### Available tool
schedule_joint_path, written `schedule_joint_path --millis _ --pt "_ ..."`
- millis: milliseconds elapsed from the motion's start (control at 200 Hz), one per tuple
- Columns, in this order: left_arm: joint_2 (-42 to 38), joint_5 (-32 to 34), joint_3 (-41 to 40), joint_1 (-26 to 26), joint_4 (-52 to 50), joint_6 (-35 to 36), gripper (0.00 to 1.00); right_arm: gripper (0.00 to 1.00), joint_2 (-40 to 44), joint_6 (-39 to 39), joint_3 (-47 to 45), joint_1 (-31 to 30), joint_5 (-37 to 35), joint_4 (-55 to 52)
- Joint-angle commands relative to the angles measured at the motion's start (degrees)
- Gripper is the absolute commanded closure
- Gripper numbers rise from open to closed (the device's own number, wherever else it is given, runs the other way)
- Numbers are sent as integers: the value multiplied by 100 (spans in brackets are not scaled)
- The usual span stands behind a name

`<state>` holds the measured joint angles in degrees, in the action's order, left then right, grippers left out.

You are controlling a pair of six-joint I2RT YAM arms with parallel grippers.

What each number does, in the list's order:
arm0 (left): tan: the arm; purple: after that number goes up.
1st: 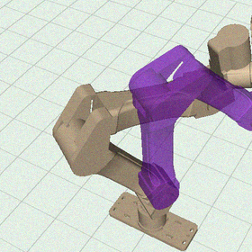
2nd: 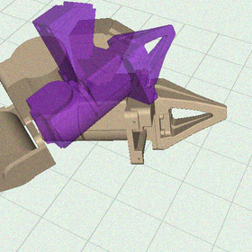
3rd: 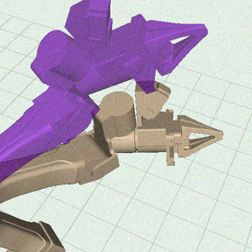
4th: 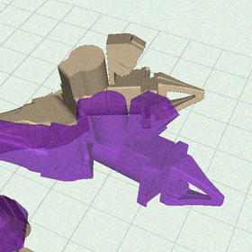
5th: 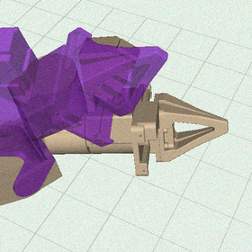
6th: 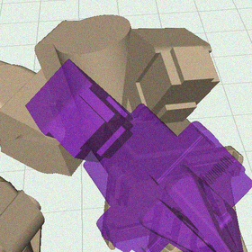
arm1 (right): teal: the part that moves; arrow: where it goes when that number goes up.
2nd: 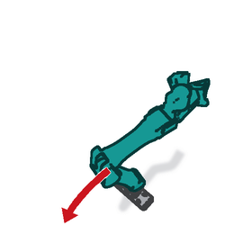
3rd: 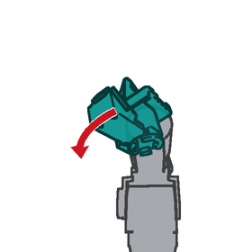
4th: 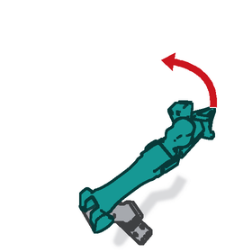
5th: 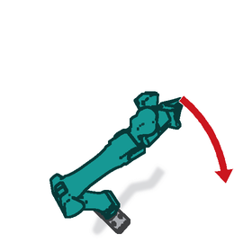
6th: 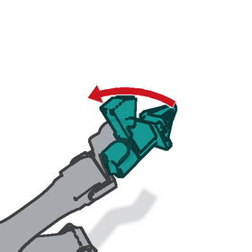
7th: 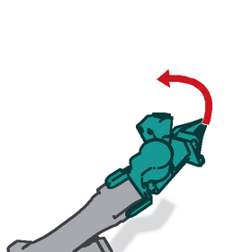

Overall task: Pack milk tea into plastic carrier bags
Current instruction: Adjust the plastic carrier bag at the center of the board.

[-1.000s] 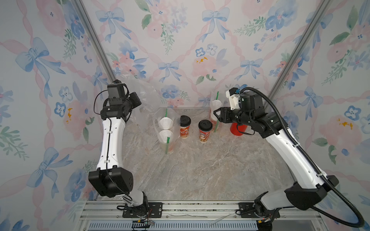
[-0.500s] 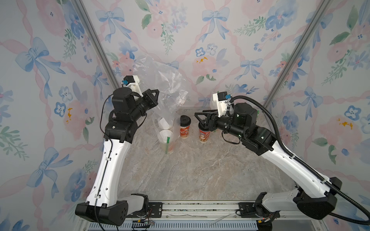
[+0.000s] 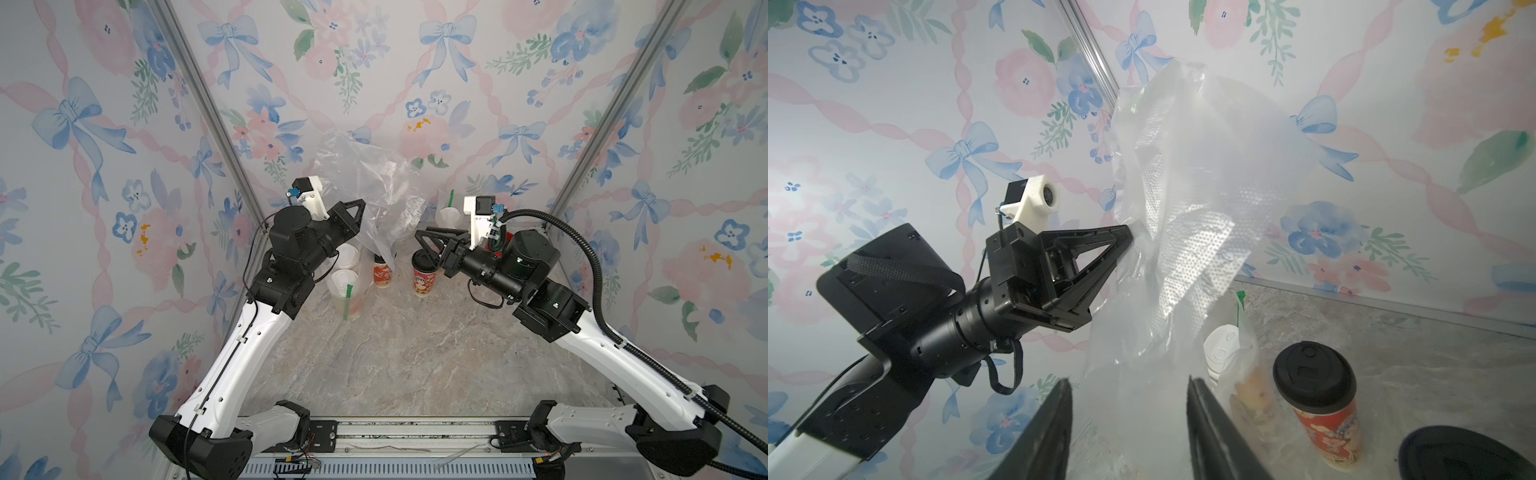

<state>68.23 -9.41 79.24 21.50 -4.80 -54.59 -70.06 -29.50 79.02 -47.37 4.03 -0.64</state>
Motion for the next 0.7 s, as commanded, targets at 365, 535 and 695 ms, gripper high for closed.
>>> schedule_joint_path --millis 365,535,695 --pt "-364 363 -461 166 682 -364 100 65 -698 -354 278 -53 305 413" --pt "-364 344 -528 184 742 -395 100 68 -884 -549 369 -56 601 650" --pt "-396 412 -619 189 759 -417 100 64 -992 -823 386 -52 834 959"
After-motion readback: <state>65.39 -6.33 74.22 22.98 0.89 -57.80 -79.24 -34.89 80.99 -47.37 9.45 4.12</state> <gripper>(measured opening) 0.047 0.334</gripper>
